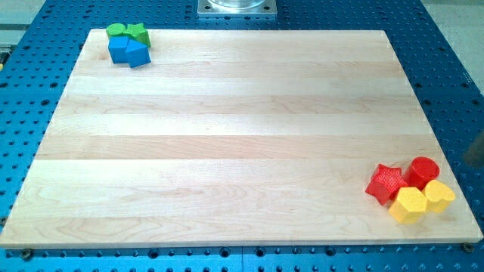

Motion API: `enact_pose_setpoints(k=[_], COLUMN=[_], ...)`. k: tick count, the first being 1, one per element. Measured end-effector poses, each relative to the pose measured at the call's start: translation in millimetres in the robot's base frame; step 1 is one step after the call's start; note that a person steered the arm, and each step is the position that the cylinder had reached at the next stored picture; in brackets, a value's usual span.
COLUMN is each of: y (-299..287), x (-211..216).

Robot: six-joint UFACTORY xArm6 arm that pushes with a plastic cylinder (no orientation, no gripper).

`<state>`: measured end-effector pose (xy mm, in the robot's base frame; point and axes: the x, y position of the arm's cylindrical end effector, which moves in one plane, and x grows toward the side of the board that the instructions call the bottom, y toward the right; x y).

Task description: Push the red star towards the center right side corner of the board

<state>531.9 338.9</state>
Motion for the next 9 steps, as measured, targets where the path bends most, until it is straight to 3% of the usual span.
enact_pose_setpoints(k=[1, 2, 5, 7, 9], y=[-30, -59, -162, -159, -154], x=[67, 77, 42, 36, -109])
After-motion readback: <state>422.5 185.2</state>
